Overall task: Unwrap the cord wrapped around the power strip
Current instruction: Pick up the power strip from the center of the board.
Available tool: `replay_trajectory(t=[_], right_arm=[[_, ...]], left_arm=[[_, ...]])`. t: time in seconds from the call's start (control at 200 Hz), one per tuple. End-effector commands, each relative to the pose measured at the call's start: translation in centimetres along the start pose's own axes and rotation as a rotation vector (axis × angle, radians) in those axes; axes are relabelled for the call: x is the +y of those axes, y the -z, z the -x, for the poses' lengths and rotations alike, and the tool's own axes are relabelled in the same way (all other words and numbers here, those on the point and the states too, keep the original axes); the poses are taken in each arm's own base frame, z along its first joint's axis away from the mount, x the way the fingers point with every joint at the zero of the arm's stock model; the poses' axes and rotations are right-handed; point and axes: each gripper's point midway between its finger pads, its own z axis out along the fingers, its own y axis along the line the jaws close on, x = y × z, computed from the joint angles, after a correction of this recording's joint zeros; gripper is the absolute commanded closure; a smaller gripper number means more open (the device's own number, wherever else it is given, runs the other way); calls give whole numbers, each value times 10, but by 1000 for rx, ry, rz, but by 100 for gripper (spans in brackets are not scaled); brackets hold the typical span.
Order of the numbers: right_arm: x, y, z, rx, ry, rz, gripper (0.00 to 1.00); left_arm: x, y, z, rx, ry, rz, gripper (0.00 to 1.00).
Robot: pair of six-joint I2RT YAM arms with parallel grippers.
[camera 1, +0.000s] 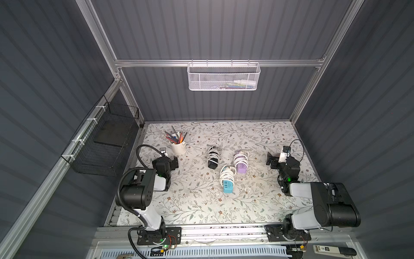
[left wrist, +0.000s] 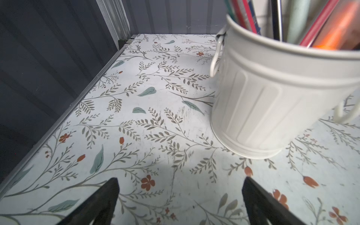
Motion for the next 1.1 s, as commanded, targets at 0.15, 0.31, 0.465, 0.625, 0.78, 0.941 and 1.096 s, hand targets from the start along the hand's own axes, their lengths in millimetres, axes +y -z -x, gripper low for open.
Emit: replay_trajectory(t=[0.15,0.31,0.465,0.625,0.78,0.941,1.096], right_arm=[[-1,-3,8,-23,-10,-3,1],[-1,-4,8,-20,-10,-1,1],[0,-5,7,-12,-17,15,1],[0,-5,7,-10,-21,20,1],[-1,-6,7,-10,-21,21,1],[0,-6,7,-7,-23,24,1],[-1,-6,7,-5,-26,26,1]], left_arm=[[-2,-4,9,-25,-19,4,0],[-2,-3,8,-23,-19,4,0],[-2,-4,9,-24,-19,4,0],[-2,-4,9,-24,-19,4,0],[-2,-4,9,-24,-20,5,0],[-2,-4,8,-21,-20,4,0],[-3,-4,8,-19,-20,3,0]])
